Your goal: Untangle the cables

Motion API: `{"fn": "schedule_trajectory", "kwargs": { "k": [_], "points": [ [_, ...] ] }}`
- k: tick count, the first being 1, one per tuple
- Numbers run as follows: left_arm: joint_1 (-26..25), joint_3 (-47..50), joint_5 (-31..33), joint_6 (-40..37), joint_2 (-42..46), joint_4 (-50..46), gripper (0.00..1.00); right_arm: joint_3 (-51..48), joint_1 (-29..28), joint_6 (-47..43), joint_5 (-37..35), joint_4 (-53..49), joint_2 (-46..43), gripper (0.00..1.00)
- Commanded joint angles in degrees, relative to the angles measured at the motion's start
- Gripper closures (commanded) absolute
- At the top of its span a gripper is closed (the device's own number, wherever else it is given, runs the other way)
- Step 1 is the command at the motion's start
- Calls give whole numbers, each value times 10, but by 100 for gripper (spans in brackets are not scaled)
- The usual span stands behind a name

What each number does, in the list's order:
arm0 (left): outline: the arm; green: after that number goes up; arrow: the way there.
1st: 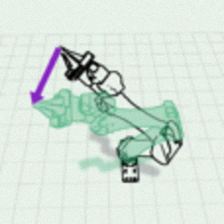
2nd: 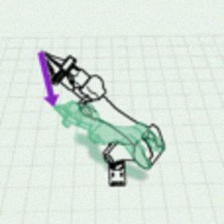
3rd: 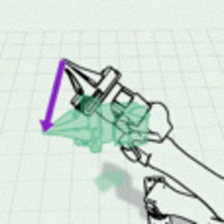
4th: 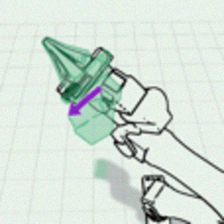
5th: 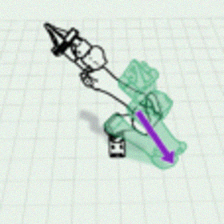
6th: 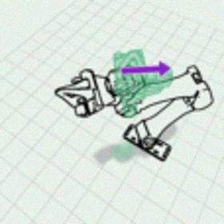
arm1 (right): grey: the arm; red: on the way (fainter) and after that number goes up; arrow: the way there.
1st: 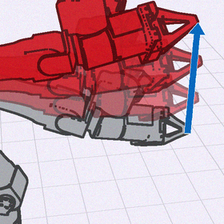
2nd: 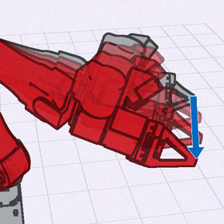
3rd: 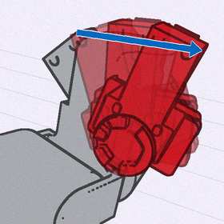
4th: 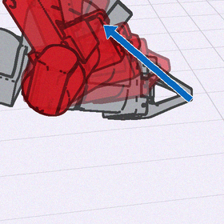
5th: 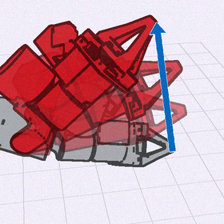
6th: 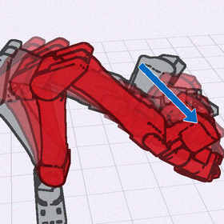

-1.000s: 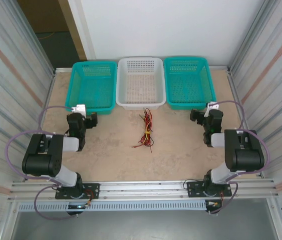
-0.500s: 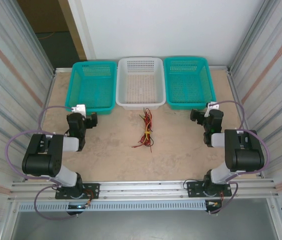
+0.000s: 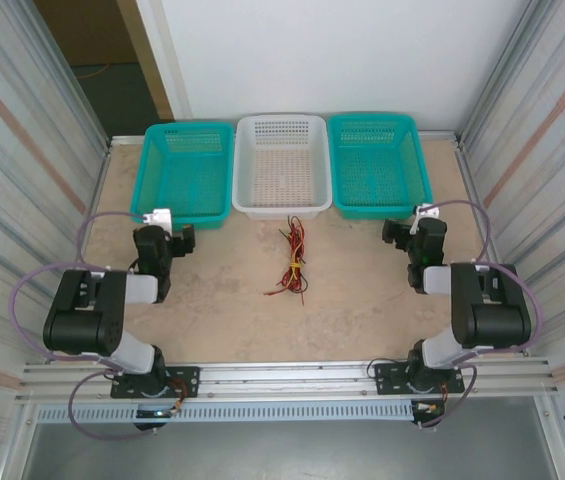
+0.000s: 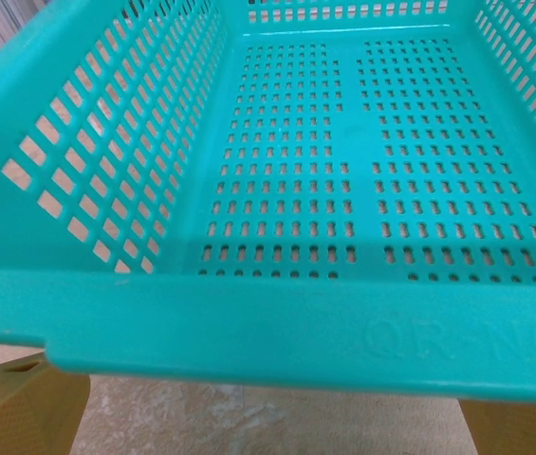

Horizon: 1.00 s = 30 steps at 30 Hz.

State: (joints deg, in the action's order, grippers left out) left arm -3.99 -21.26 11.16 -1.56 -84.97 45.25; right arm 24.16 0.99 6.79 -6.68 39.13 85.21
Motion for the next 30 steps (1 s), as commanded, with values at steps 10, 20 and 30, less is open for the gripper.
{"fn": "schedule_trajectory", "kwargs": {
  "k": [10, 20, 30],
  "points": [
    [-111, -140, 199, 254, 348, -592, 9, 120, -47, 272, -166, -528, -268, 1],
    [-276, -185, 158, 408, 440, -801, 15, 251, -349, 348, -117, -728, -195, 1],
    [-278, -171, 22, 407, 357, -676, 12, 317, -539, 382, -26, -578, 38, 1]
  ]
}}
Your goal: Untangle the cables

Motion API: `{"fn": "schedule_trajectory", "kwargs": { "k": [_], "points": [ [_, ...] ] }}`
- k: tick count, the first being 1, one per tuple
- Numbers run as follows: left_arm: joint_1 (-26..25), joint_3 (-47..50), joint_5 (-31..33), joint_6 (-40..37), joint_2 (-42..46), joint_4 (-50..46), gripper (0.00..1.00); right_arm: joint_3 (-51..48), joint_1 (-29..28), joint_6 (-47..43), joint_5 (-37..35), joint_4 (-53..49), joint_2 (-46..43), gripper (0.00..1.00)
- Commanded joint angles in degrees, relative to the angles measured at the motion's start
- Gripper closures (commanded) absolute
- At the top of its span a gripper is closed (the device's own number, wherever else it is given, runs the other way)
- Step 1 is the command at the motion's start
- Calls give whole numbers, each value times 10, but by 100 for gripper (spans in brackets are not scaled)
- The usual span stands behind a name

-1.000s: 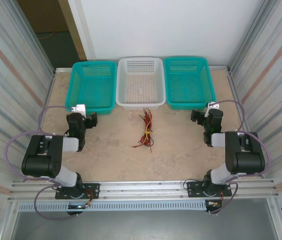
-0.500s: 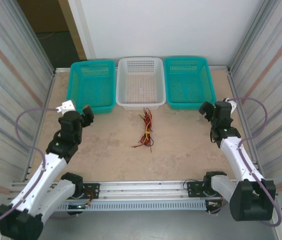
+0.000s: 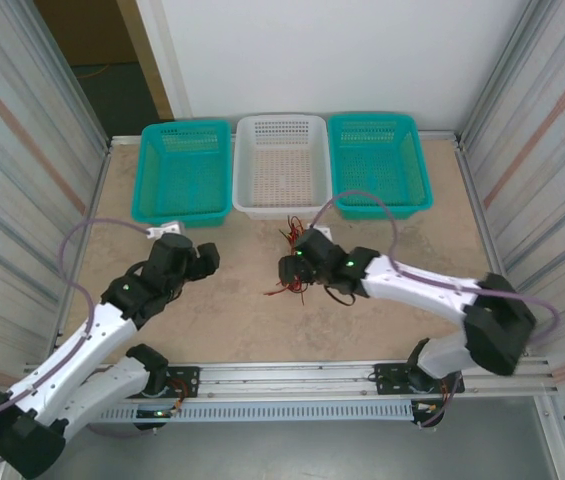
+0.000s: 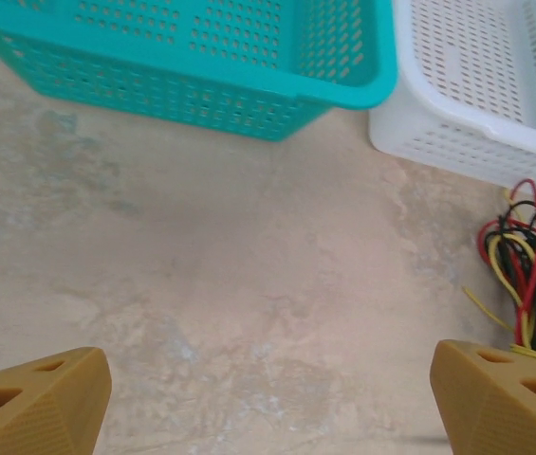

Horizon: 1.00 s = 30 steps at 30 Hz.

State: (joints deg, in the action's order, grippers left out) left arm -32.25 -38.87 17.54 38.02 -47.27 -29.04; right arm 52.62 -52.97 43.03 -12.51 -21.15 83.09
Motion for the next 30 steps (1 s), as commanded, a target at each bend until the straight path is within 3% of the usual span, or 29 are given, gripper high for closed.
{"fn": "schedule_trajectory", "kwargs": {
  "k": [1, 5, 9, 11, 15, 18, 22, 24, 30],
  "points": [
    [14, 4, -57, 8, -39, 88, 11, 51, 1, 14, 40, 25, 86, 1],
    [77, 3, -105, 4, -100, 149, 11, 98, 10, 4, 23, 1, 156, 6],
    [131, -12, -144, 7, -143, 185, 10, 117, 31, -4, 39, 0, 194, 19],
    [136, -35, -164, 3, -155, 182, 11, 125, 34, -10, 30, -12, 203, 31],
    [108, -62, -171, -4, -140, 166, 13, 119, 44, -19, 27, -27, 201, 69],
    [90, -65, -167, 5, -113, 129, 13, 111, 42, -46, 31, -35, 170, 90],
    [78, -38, -215, 30, -71, 105, 11, 102, 20, -113, 40, -51, 96, 99],
    [60, -27, -250, 32, -50, 104, 1, 99, 11, -152, 62, -61, 50, 99],
    [3, -27, -349, 43, -27, 137, 1, 133, 8, -241, 194, -121, -49, 97]
  ]
}}
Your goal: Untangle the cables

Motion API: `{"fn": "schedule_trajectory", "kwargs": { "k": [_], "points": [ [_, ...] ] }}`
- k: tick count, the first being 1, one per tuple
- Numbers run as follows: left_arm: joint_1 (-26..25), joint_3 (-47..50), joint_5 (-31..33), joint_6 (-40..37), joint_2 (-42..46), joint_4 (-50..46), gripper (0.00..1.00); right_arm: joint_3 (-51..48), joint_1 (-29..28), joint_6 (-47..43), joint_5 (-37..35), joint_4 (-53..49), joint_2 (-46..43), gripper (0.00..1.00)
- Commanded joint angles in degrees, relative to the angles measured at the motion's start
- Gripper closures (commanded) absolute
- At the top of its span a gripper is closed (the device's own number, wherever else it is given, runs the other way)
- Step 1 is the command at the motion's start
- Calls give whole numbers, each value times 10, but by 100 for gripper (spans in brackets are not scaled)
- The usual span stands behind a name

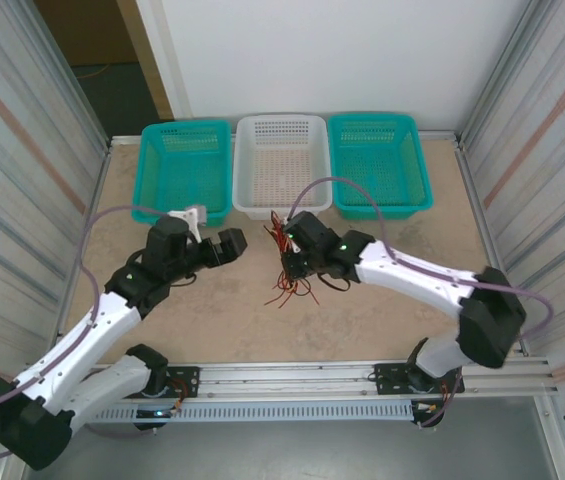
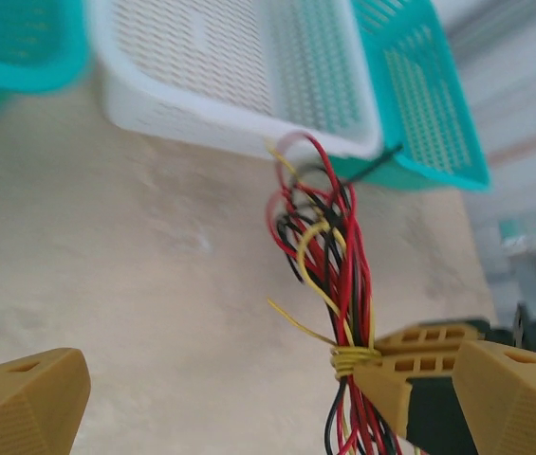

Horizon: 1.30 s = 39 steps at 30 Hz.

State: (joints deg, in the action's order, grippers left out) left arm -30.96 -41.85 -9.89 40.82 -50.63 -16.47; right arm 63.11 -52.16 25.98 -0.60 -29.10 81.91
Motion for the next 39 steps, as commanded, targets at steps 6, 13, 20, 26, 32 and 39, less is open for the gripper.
{"fn": "schedule_trajectory", "kwargs": {
  "k": [6, 13, 20, 26, 32, 39],
  "points": [
    [-12, -16, -159, 57, -18, 53, 1, 87, -7, -107, 150, -89, -53, 95],
    [-14, 7, -173, 100, -39, 94, 1, 134, -43, -123, 146, -107, -18, 95],
    [-15, 23, -178, 122, -57, 92, 32, 147, -63, -135, 146, -103, -3, 95],
    [-16, 43, -196, 152, -74, 126, 49, 143, -63, -133, 152, -88, -1, 95],
    [-15, 50, -206, 165, -78, 155, 65, 136, -63, -131, 144, -75, 3, 95],
    [-15, 62, -206, 191, -72, 208, 84, 134, -58, -130, 132, -62, 8, 95]
  ]
}}
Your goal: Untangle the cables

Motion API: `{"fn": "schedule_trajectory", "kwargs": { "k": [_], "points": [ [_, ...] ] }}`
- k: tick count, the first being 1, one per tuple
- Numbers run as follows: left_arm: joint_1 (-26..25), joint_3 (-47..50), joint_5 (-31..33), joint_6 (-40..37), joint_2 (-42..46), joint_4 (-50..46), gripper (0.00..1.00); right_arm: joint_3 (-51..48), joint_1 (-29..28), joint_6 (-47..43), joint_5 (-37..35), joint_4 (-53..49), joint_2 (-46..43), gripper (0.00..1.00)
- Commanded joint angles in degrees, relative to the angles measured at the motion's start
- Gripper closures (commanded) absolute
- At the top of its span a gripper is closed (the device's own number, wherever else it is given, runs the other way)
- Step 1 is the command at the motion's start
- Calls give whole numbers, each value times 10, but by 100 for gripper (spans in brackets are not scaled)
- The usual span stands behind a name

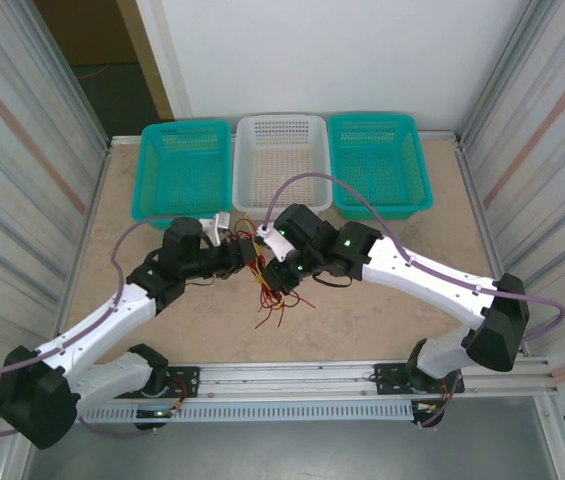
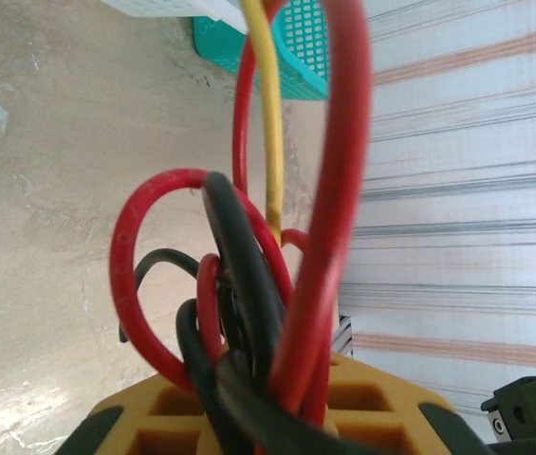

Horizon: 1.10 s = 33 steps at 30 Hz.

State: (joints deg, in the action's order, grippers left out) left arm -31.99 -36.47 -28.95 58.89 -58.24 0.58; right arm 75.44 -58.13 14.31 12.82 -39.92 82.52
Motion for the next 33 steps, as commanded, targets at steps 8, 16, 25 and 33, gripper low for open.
{"fn": "schedule_trajectory", "kwargs": {
  "k": [8, 16, 25, 33],
  "points": [
    [-3, -22, -53, 5, -23, 18, 54, 13, 5, -23, 5, 49, 5, 96],
    [13, -17, -53, 15, -20, 35, 100, 15, 11, -20, -8, 50, 9, 94],
    [80, -19, 44, 15, 46, -50, 100, -28, -26, 112, -309, 42, -86, 21],
    [83, -35, 41, 9, 29, -88, 100, -103, 5, 203, -123, 197, -123, 22]
  ]
}}
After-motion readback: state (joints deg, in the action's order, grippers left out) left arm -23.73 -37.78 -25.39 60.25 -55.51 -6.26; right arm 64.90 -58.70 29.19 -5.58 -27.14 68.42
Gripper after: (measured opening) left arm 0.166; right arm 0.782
